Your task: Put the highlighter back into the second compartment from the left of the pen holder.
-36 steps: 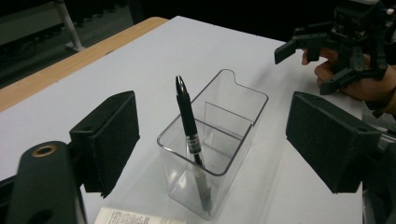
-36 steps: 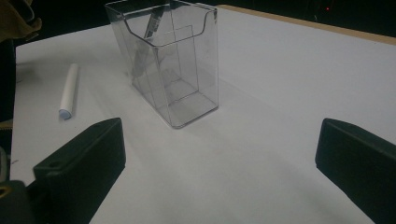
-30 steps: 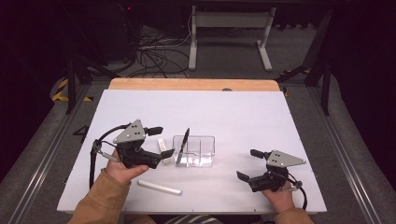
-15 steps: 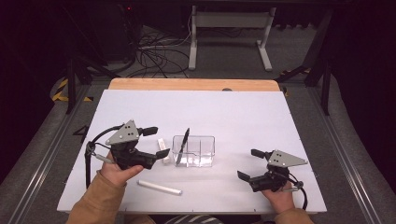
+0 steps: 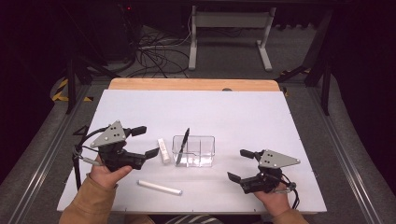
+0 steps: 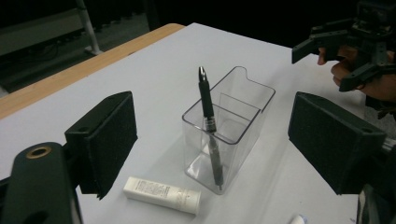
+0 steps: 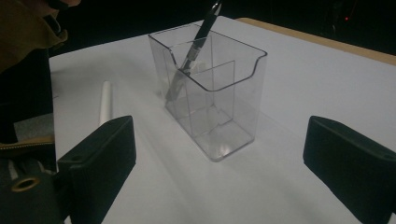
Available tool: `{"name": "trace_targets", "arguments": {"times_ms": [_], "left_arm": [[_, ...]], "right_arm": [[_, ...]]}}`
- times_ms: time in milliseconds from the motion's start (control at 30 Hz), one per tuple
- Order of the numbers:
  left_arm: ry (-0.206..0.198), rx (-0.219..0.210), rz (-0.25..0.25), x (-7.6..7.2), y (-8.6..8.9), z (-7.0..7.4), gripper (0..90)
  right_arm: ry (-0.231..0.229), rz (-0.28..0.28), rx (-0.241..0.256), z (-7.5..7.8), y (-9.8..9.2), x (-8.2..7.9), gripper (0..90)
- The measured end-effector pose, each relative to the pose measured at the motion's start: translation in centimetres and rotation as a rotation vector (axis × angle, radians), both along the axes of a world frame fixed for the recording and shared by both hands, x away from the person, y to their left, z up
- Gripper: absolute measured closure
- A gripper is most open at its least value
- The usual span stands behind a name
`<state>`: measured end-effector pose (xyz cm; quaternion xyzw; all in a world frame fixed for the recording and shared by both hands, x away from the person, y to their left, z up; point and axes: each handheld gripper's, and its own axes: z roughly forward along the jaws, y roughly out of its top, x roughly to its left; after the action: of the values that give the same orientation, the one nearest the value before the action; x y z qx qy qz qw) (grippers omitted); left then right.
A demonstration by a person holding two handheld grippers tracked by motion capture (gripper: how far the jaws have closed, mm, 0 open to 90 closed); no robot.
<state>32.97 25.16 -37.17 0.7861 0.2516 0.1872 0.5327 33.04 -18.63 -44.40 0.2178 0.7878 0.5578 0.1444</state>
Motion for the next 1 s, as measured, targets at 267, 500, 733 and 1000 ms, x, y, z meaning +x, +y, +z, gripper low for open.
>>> {"name": "trace_targets", "arguments": {"times_ms": [267, 500, 733, 1000], "left_arm": [[-0.025, -0.021, 0.042, -0.7, 1.8, -0.5, 16.1], [-0.026, -0.024, 0.062, -0.9, 2.6, -0.6, 16.2], [-0.013, -0.028, 0.070, -0.8, 2.8, -0.7, 16.2], [-0.015, -0.023, 0.086, -0.7, 3.1, -0.8, 16.3]], "right_arm": [[0.004, 0.050, -0.023, 1.4, 2.4, -0.5, 13.6], [-0.001, 0.089, -0.029, 2.0, 4.0, -0.6, 13.8], [0.003, 0.121, -0.037, 2.6, 5.3, -0.8, 17.6], [0.023, 0.182, -0.069, 3.1, 7.8, -1.0, 20.9]]}}
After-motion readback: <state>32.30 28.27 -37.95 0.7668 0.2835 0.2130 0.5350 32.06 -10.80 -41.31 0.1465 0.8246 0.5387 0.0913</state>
